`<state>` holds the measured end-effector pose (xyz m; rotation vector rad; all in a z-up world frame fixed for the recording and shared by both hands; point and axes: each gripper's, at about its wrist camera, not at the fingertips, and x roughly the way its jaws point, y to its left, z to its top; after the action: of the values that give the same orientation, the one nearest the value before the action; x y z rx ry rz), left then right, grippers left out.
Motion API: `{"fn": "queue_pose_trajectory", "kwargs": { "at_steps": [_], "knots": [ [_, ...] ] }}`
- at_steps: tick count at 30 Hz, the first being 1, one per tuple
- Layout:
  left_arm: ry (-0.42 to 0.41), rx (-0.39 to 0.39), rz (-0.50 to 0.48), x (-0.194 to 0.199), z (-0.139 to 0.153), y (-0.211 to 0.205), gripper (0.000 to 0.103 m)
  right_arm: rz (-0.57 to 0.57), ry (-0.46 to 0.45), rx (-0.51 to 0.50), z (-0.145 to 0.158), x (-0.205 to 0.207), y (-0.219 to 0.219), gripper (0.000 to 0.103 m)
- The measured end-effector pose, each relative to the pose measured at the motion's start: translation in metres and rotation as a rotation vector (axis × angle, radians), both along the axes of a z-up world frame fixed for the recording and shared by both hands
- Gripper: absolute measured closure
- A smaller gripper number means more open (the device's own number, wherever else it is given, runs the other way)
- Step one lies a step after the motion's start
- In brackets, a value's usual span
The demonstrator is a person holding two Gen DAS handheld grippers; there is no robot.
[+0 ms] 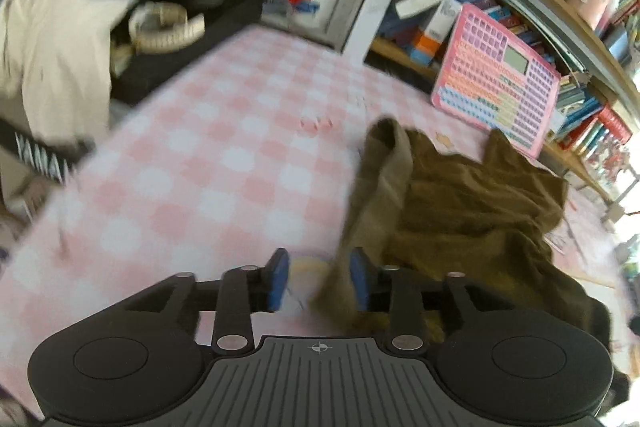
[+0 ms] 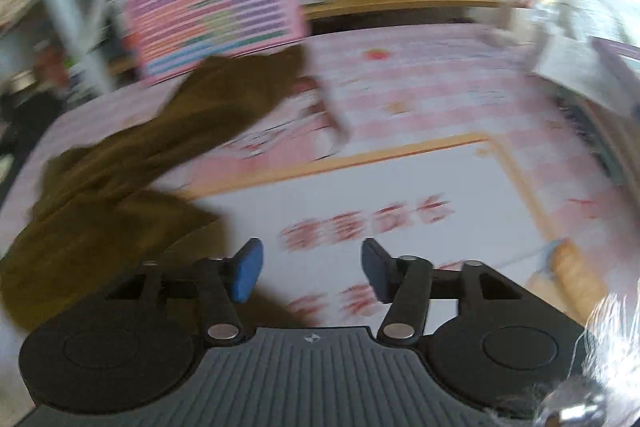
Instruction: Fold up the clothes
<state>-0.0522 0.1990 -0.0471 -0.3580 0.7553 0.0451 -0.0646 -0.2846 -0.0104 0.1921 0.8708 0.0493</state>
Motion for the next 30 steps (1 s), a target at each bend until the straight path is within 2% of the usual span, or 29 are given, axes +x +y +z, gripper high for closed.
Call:
{"fn": "queue_pose_trajectory", "kwargs": {
  "at_steps": [2,3,7,8,9,10,11,14,16,18,19,20,21,22,24,27,30],
  "knots": [
    [-0.020,0.024,-0.025,0.011,0.003,-0.004,0.061,0.095,0.014,0.036,-0.001,-0.006,0.021,0.029],
    [-0.027,0.035,-0.042,0.017,0.003,-0.007,0.060,0.130,0.023,0.040,-0.001,-0.007,0.030,0.028],
    [-0.033,0.096,-0.125,0.036,-0.001,-0.033,0.059,0.226,0.079,-0.087,-0.018,-0.009,0.070,0.032],
    [-0.033,0.112,-0.147,0.039,-0.002,-0.040,0.059,0.237,0.084,-0.129,-0.021,-0.010,0.076,0.042],
    [-0.034,0.130,-0.161,0.041,-0.002,-0.047,0.059,0.237,0.089,-0.159,-0.024,-0.008,0.079,0.072],
    [-0.036,0.146,-0.175,0.043,-0.002,-0.053,0.059,0.225,0.100,-0.160,-0.025,-0.005,0.076,0.087],
    [-0.041,0.151,-0.187,0.044,-0.001,-0.058,0.059,0.189,0.109,-0.138,-0.026,-0.001,0.069,0.093],
    [-0.052,0.139,-0.202,0.045,0.002,-0.060,0.058,-0.064,0.067,-0.088,-0.019,0.009,0.031,0.093],
    [-0.058,0.132,-0.201,0.046,0.004,-0.058,0.058,-0.260,0.060,-0.143,-0.018,0.013,0.007,0.093],
    [-0.063,0.130,-0.196,0.048,0.006,-0.055,0.058,-0.334,0.064,-0.156,-0.015,0.012,-0.009,0.089],
    [-0.065,0.130,-0.193,0.050,0.006,-0.054,0.058,-0.324,0.054,-0.141,-0.012,0.009,-0.012,0.089],
    [-0.065,0.128,-0.191,0.051,0.007,-0.052,0.058,-0.298,0.043,-0.129,-0.009,0.005,-0.011,0.083],
    [-0.064,0.126,-0.190,0.053,0.006,-0.050,0.058,-0.265,0.033,-0.121,-0.006,-0.001,-0.009,0.071],
    [-0.062,0.123,-0.191,0.056,0.006,-0.050,0.058,-0.214,0.022,-0.111,-0.004,-0.005,-0.004,0.066],
    [-0.059,0.121,-0.196,0.062,0.004,-0.051,0.058,-0.138,0.006,-0.104,-0.001,-0.012,0.008,0.062],
    [-0.055,0.120,-0.218,0.074,0.001,-0.056,0.058,-0.075,0.008,-0.076,-0.002,-0.019,0.025,0.051],
    [-0.044,0.131,-0.244,0.088,-0.005,-0.065,0.058,-0.009,-0.004,-0.053,-0.003,-0.022,0.045,0.046]
  ]
}}
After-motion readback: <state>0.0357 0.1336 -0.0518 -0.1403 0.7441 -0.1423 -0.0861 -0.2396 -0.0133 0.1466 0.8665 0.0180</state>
